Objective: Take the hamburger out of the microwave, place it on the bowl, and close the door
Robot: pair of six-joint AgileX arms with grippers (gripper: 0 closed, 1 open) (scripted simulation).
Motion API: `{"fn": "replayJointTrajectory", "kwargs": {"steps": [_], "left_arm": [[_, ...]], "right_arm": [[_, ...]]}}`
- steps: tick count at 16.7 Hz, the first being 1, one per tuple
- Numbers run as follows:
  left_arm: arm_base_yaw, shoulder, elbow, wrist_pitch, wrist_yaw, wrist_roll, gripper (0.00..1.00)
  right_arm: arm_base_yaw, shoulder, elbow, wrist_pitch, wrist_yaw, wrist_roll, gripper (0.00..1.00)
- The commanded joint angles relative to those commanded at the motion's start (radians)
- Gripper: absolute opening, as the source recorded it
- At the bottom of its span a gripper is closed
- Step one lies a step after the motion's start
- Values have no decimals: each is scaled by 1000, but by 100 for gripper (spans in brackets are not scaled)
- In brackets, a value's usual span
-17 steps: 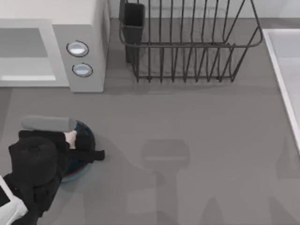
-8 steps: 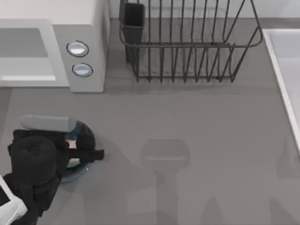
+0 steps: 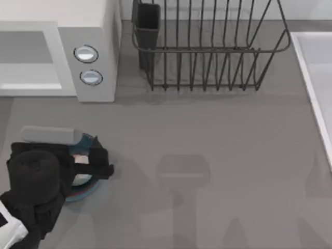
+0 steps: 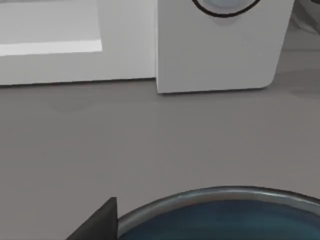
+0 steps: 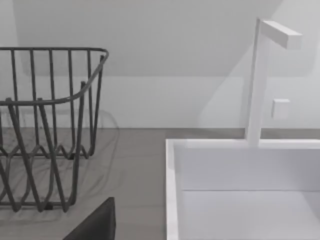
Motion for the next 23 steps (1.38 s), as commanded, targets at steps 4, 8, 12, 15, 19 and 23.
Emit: {"fn": "replayJointTrajectory", "kwargs": {"steps": [4,8,12,15,19,23], "left_arm": [[40,-188,-37,-110,25,10,100],[101,-526,-85,-311,66,25,100],[188,-939,-134,-581,127,46,100],[270,-1248,-164,-798,186,66,100],[383,-1586,-189,-1048,267,95,100],[458,-1775,-197,-1208,321,113,100]], "right_arm": [[0,0,0,0,0,0,100],[0,0,0,0,0,0,100],[0,0,0,0,0,0,100],[0,0,0,0,0,0,100],[0,0,0,0,0,0,100],[0,0,0,0,0,0,100]]}}
